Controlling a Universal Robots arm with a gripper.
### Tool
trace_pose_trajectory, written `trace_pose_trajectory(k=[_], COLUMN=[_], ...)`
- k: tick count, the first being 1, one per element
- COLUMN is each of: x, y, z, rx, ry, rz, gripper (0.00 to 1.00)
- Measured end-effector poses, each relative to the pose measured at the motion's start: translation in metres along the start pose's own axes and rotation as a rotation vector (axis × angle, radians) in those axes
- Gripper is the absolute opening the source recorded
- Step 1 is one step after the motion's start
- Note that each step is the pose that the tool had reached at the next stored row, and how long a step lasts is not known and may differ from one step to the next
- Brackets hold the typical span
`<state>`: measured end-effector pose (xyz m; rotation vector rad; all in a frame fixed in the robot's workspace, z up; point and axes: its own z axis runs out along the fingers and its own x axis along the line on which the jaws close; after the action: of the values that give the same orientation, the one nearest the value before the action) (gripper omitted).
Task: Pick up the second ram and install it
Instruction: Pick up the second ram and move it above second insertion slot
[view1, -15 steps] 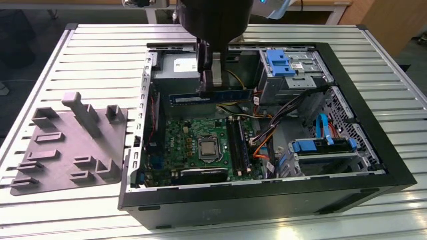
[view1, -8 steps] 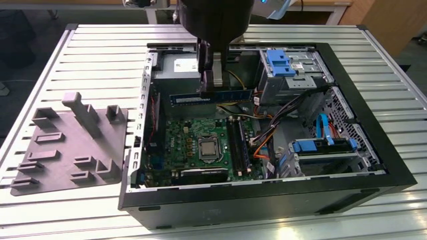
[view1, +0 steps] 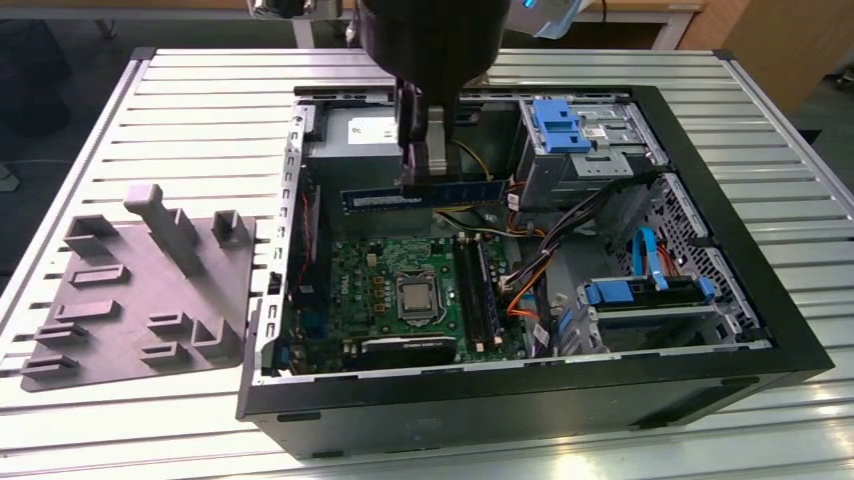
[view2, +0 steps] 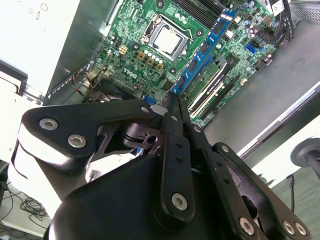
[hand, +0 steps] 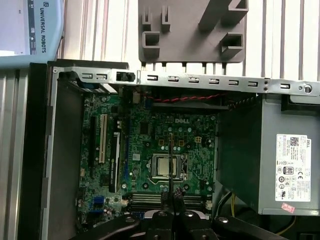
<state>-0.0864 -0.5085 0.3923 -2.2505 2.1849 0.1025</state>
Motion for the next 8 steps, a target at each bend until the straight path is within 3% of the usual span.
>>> trace_pose_trajectory(k=[8], x=[0.0001], y=[-0.0012], z=[0.0018], rx=[0.0000], ry=[0.0000], rz=[0.000], gripper=[0.12])
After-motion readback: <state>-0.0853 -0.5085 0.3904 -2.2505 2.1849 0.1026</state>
